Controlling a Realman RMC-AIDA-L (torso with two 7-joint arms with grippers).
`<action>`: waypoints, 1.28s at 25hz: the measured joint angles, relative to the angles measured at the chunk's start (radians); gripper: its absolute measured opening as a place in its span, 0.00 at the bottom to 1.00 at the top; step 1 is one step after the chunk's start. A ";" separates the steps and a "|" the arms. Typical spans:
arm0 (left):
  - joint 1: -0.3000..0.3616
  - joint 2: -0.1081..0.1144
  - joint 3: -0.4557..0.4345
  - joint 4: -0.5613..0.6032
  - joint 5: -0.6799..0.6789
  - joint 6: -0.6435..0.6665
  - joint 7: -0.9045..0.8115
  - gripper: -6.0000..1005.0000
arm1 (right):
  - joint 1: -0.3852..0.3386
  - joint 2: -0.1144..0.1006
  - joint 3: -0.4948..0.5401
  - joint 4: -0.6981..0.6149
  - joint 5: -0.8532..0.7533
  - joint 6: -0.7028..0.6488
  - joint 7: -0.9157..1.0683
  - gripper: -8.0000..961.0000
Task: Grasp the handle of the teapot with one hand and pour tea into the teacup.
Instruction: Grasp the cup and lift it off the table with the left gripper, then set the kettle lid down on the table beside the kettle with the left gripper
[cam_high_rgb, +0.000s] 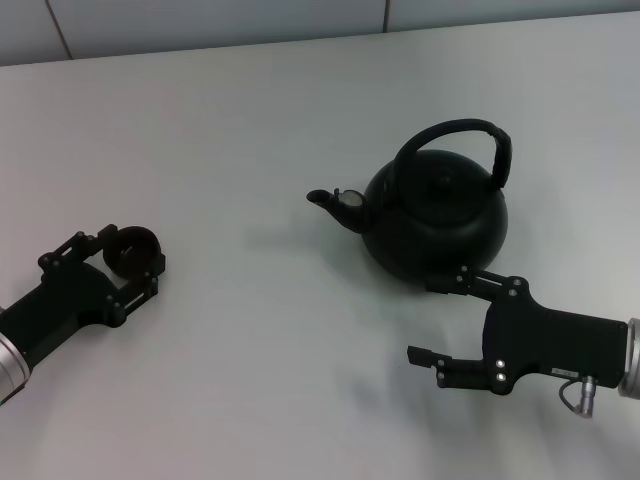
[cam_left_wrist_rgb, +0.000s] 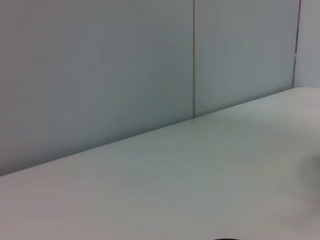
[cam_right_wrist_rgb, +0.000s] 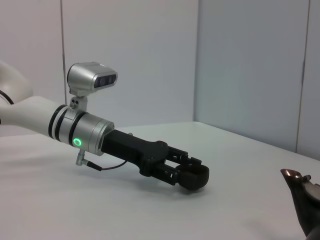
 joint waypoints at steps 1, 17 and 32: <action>0.000 0.000 0.000 0.000 0.001 0.003 0.000 0.70 | 0.000 0.000 0.000 0.000 0.000 0.000 0.000 0.85; -0.129 -0.006 0.106 -0.067 0.002 0.037 -0.021 0.72 | -0.004 -0.001 0.000 -0.001 0.000 -0.004 0.000 0.85; -0.182 -0.008 0.118 -0.103 0.003 -0.028 -0.017 0.74 | -0.001 -0.002 0.000 -0.005 0.000 -0.005 0.000 0.85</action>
